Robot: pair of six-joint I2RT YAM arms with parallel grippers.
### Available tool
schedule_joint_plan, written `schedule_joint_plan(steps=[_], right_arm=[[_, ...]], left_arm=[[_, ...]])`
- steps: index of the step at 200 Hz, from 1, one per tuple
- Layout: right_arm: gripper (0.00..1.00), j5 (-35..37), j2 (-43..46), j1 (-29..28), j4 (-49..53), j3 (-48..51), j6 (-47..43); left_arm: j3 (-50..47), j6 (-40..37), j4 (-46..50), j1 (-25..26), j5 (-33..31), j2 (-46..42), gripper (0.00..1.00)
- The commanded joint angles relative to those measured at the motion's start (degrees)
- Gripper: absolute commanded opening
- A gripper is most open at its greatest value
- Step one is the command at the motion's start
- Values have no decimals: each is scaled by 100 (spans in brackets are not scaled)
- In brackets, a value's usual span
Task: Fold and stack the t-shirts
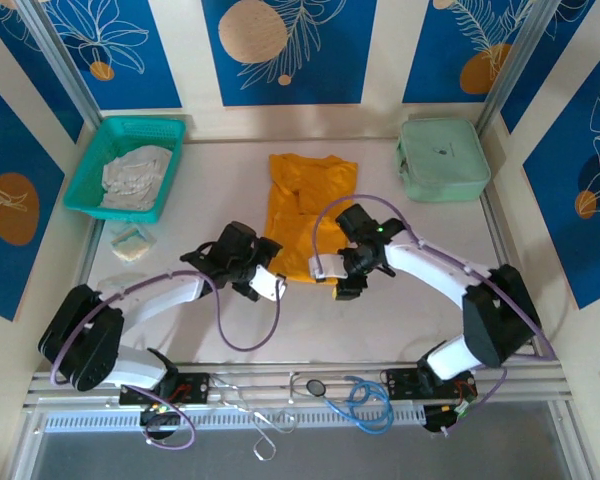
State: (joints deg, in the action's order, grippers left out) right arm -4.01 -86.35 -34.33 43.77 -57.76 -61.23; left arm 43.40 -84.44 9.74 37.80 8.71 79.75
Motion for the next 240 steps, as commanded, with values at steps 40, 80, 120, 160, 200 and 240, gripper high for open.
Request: schedule_joint_plan(steps=[40, 80, 120, 160, 200, 240], right_arm=[[56, 746, -719, -41, -66, -201, -256], [59, 975, -897, 49, -168, -352, -206], [62, 946, -1078, 111, -194, -511, -258], [62, 973, -1431, 141, -176, -665, -260], [57, 920, -1646, 172, -176, -745, -269], [53, 850, -1762, 163, -185, -737, -259]], left_arm=[[227, -47, 308, -35, -92, 645, 92], [472, -160, 417, -191, -186, 937, 91], [681, -169, 516, -361, -177, 1081, 91], [941, -109, 789, -371, -143, 1389, 86], [978, -237, 1055, -370, -218, 1583, 70], [1186, -312, 1136, -396, -420, 1973, 62]])
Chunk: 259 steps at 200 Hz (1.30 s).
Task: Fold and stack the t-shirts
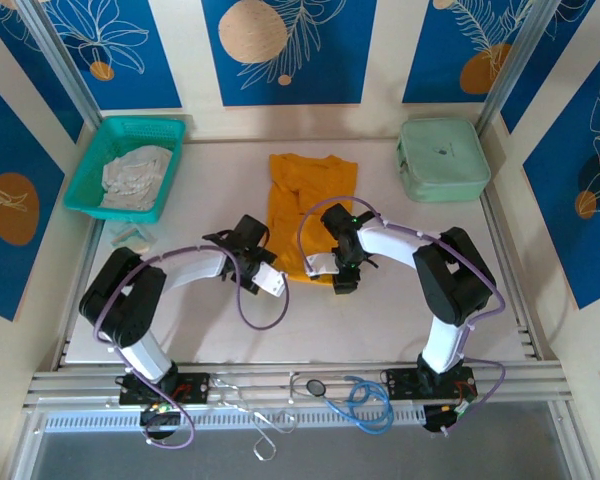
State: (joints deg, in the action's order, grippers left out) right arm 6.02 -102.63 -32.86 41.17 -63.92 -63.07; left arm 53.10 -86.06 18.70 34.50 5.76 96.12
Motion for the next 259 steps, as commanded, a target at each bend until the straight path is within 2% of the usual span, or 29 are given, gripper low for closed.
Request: schedule_joint_plan(steps=[1, 49, 73, 87, 102, 130, 141, 168, 208, 259], right_arm=[[52, -154, -138, 17, 71, -125, -79], [42, -202, -323, 17, 165, -217, -80], [37, -233, -344, 47, 176, -234, -87], [29, -259, -369, 61, 179, -251, -77], [19, -259, -422, 67, 198, -278, -76], [3, -244, -452, 51, 257, -255, -55], [0, -242, -422, 43, 291, -231, -40], [0, -278, -142, 25, 310, -68, 51], [0, -286, 810, -65, 383, 386, 379], [0, -101, 2269, -713, 730, 1027, 1117]], left_arm=[[230, -153, 244, -66, -130, 346, 62], [1308, -90, 778, -101, -574, 1413, 47], [1441, -86, 655, -110, -642, 1654, 45], [1424, -97, 514, -119, -713, 1738, 42], [1366, -67, 282, -119, -782, 1782, 28], [1200, 16, 27, -121, -835, 1705, 13], [1132, 62, 2, -119, -881, 1618, 0], [887, 158, 28, -111, -925, 1218, 0], [488, 559, 337, 36, -842, 171, 0], [-1, 1212, 1150, 850, -1161, -1389, 0]])
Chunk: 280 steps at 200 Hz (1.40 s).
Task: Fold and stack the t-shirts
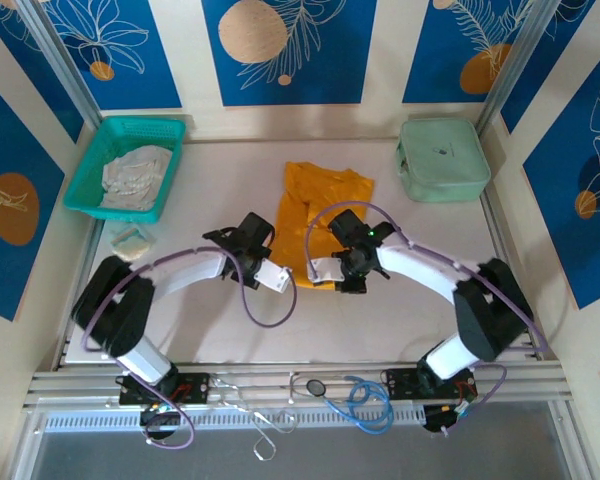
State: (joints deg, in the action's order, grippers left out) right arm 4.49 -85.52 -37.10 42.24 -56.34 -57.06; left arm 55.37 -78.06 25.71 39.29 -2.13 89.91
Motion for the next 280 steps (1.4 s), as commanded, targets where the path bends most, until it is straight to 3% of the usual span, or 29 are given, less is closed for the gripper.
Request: schedule_joint_plan(steps=[1, 58, 85, 113, 146, 197, 280], right_arm=[[0, 61, 591, -306, 634, 279, 536], [0, 594, 2019, -1187, 1475, 328, 1439], [0, 811, 2432, -1374, 1634, 170, 1722], [0, 1238, 2519, -1230, 1322, -77, 1664], [0, 1286, 2125, -505, 867, -600, 1238], [0, 548, 988, 391, 347, -1442, 496], [0, 59, -1483, 1097, 129, -2995, 163]], left_arm=[[-233, 418, 468, 392, -378, -806, 0], [228, 1123, 2299, 1706, -886, -2470, 0], [695, 1455, 2850, 2069, -1101, -2588, 0], [966, 1576, 2645, 2058, -1530, -2363, 0], [999, 1367, 1404, 1571, -2133, -2074, 0], [1054, 1215, 908, 622, -1794, -1626, 0], [1263, 1144, -181, -437, -1088, -250, 0]])
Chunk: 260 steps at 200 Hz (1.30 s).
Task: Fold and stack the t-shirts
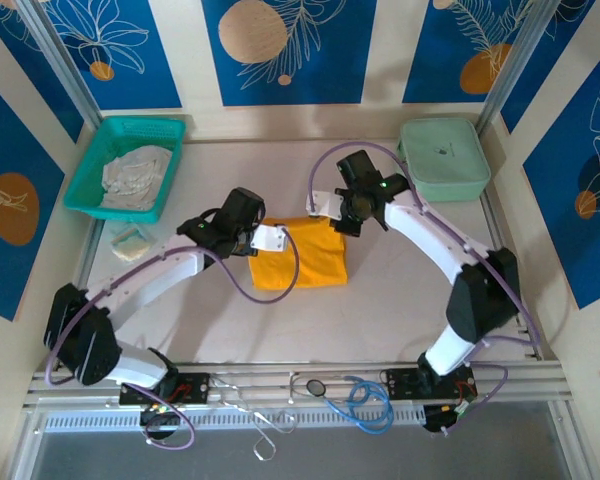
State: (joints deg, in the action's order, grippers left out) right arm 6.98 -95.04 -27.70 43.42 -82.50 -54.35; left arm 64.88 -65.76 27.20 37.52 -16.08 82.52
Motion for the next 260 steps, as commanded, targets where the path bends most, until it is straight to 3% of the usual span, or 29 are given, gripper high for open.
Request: schedule_joint_plan(steps=[1, 27, 84, 100, 117, 135, 146, 161, 166, 185, 209, 227, 242, 260], right_arm=[[0, -194, -557, 163, 10, -393, -101], [0, -120, -1274, 297, -209, -696, 115], [0, 122, -2143, 456, -904, -934, 829], [10, 182, -2249, 484, -1024, -952, 963], [29, 344, -2295, 524, -1272, -930, 1198], [45, 406, -2249, 602, -1557, -880, 1578], [69, 246, -2127, 673, -1648, -874, 1861], [87, -12, -1880, 821, -1683, -892, 2317], [88, -75, -1765, 876, -1710, -884, 2461], [89, -395, -1235, 1065, -1741, -779, 2950], [91, -417, -441, 1277, -1677, -640, 3994], [99, -510, -54, 1454, -708, -1081, 4996], [99, -1032, 445, 1423, -99, -1073, 4808], [99, -680, 1396, 1268, -209, -497, 4889]], left_arm=[[322, -86, -338, -270, 315, 517, 0], [574, -109, -671, -526, 369, 1265, 0], [472, -125, -2374, -738, 116, 2189, 0], [480, -97, -2593, -735, 73, 2362, 0], [505, -21, -2810, -737, -98, 2543, 32], [395, 87, -3312, -737, -319, 2611, 57], [320, 188, -3633, -737, -455, 2586, 69], [264, 301, -4038, -746, -709, 2500, 82], [249, 322, -4150, -754, -785, 2449, 86], [250, 495, -4442, -789, -1058, 2167, 95], [361, 1106, -4300, -859, -1252, 1622, 98], [353, 1622, -4050, -886, -1267, 1068, 99], [227, 2065, -3886, -887, -1239, 560, 99], [66, 2546, -3581, -895, -1204, -48, 100]])
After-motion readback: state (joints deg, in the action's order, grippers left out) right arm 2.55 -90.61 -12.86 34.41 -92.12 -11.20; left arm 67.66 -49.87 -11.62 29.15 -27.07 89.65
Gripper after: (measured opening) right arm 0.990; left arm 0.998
